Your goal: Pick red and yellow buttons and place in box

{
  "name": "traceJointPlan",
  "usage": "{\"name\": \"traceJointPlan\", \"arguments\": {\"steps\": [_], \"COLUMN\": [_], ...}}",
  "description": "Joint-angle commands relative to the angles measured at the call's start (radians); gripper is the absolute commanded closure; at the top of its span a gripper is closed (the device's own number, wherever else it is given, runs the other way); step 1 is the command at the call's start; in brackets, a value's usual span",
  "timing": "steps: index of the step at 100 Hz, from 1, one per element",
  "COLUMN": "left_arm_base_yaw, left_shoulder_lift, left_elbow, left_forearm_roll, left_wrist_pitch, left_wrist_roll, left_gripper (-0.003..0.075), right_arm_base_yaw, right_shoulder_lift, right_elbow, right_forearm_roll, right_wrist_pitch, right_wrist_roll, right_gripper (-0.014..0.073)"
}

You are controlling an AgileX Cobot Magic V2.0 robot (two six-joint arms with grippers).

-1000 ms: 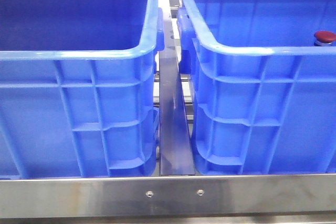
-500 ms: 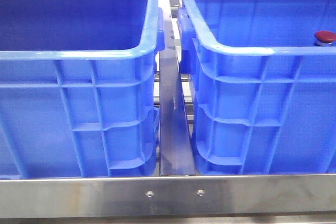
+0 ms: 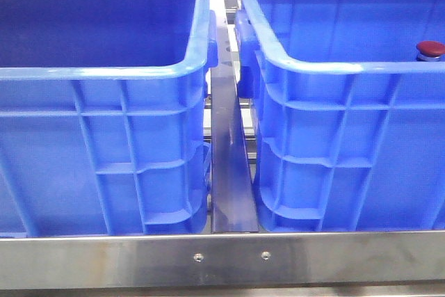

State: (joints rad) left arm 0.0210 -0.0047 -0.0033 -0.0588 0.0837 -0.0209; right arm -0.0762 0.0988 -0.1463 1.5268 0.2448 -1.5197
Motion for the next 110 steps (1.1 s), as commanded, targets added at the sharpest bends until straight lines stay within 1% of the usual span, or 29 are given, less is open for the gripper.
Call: {"name": "traceJointPlan", "arguments": {"steps": [1, 35, 44, 50, 53, 57, 58, 59, 62, 63, 64, 65, 70, 71, 72, 73, 74, 75, 76, 77, 81, 83, 84, 86, 89, 94, 105, 108, 110], "left_arm_base_yaw": [0.005, 0.005, 0.005, 0.005, 0.005, 0.005, 0.005, 0.005, 0.005, 0.005, 0.005, 0.005, 0.005, 0.005, 0.005, 0.005, 0.005, 0.005, 0.005, 0.005, 0.005, 0.005, 0.005, 0.005, 0.005, 0.005, 0.005, 0.005, 0.005], "left_shoulder_lift": [-0.034, -0.034, -0.034, -0.034, -0.034, -0.034, -0.034, -0.034, -0.034, -0.034, -0.034, -0.034, -0.034, -0.034, -0.034, -0.034, -0.034, -0.034, -0.034, -0.034, -0.034, -0.034, -0.034, -0.034, -0.034, -0.034, -0.034, -0.034, -0.034], "left_elbow": [0.047, 0.047, 0.047, 0.047, 0.047, 0.047, 0.047, 0.047, 0.047, 0.047, 0.047, 0.047, 0.047, 0.047, 0.047, 0.047, 0.047, 0.047, 0.047, 0.047, 0.047, 0.047, 0.047, 0.047, 0.047, 0.047, 0.047, 0.047, 0.047], "left_forearm_roll": [0.001, 0.001, 0.001, 0.001, 0.001, 0.001, 0.001, 0.001, 0.001, 0.001, 0.001, 0.001, 0.001, 0.001, 0.001, 0.001, 0.001, 0.001, 0.001, 0.001, 0.001, 0.001, 0.001, 0.001, 0.001, 0.001, 0.001, 0.001, 0.001], "left_wrist_pitch": [-0.084, -0.084, -0.084, -0.084, -0.084, -0.084, -0.084, -0.084, -0.084, -0.084, -0.084, -0.084, -0.084, -0.084, -0.084, -0.084, -0.084, -0.084, -0.084, -0.084, -0.084, -0.084, -0.084, -0.084, -0.084, -0.084, -0.084, -0.084, -0.084], "left_wrist_roll": [-0.010, -0.010, -0.010, -0.010, -0.010, -0.010, -0.010, -0.010, -0.010, -0.010, -0.010, -0.010, -0.010, -0.010, -0.010, -0.010, -0.010, -0.010, -0.010, -0.010, -0.010, -0.010, -0.010, -0.010, -0.010, -0.010, -0.010, -0.010, -0.010], "left_gripper": [0.0739, 0.0739, 0.0739, 0.0739, 0.0739, 0.0739, 0.0739, 0.0739, 0.0739, 0.0739, 0.0739, 0.0739, 0.0739, 0.0739, 0.0739, 0.0739, 0.0739, 0.0739, 0.0739, 0.0739, 0.0739, 0.0739, 0.0739, 0.0739, 0.0739, 0.0739, 0.0739, 0.0739, 0.0739], "right_arm_base_yaw": [-0.002, -0.002, 0.002, 0.015, 0.021, 0.027, 0.028, 0.031, 0.035, 0.037, 0.037, 0.038, 0.044, 0.045, 0.045, 0.048, 0.048, 0.049, 0.049, 0.049, 0.049, 0.049, 0.049, 0.049, 0.049, 0.049, 0.049, 0.049, 0.049], "right_shoulder_lift": [0.012, 0.012, 0.012, 0.012, 0.012, 0.012, 0.012, 0.012, 0.012, 0.012, 0.012, 0.012, 0.012, 0.012, 0.012, 0.012, 0.012, 0.012, 0.011, 0.011, 0.005, -0.002, -0.004, -0.014, -0.028, -0.061, -0.125, -0.138, -0.136], "right_elbow": [-0.026, -0.026, -0.026, -0.031, -0.035, -0.041, -0.042, -0.042, -0.044, -0.044, -0.044, -0.044, -0.040, -0.038, -0.037, -0.036, -0.033, -0.031, -0.026, -0.024, -0.008, 0.002, 0.006, 0.018, 0.037, 0.073, 0.159, 0.156, 0.154], "right_forearm_roll": [0.014, 0.014, 0.003, -0.075, -0.150, -0.294, -0.320, -0.374, -0.489, -0.552, -0.584, -0.617, -0.883, -0.915, -0.948, -1.014, -1.046, -1.108, -1.139, -1.199, -1.336, -1.408, -1.450, -1.489, -1.568, -1.635, -1.649, -1.652, -1.657], "right_wrist_pitch": [0.003, -0.006, -0.101, -0.166, -0.193, -0.217, -0.220, -0.226, -0.237, -0.245, -0.245, -0.245, -0.245, -0.251, -0.253, -0.257, -0.259, -0.263, -0.265, -0.271, -0.285, -0.293, -0.301, -0.309, -0.333, -0.361, -0.400, -0.357, -0.355], "right_wrist_roll": [-0.008, -0.008, 0.003, 0.073, 0.159, 0.275, 0.328, 0.356, 0.503, 0.535, 0.567, 0.632, 0.868, 0.902, 0.969, 1.003, 1.068, 1.101, 1.132, 1.195, 1.368, 1.420, 1.468, 1.531, 1.598, 1.667, 1.688, 1.687, 1.687], "right_gripper": [0.0662, 0.0662, 0.0662, 0.0662, 0.0662, 0.0662, 0.0662, 0.0662, 0.0662, 0.0662, 0.0662, 0.0662, 0.0662, 0.0662, 0.0662, 0.0662, 0.0662, 0.0662, 0.0662, 0.0662, 0.0662, 0.0662, 0.0662, 0.0662, 0.0662, 0.0662, 0.0662, 0.0662, 0.0662]}}
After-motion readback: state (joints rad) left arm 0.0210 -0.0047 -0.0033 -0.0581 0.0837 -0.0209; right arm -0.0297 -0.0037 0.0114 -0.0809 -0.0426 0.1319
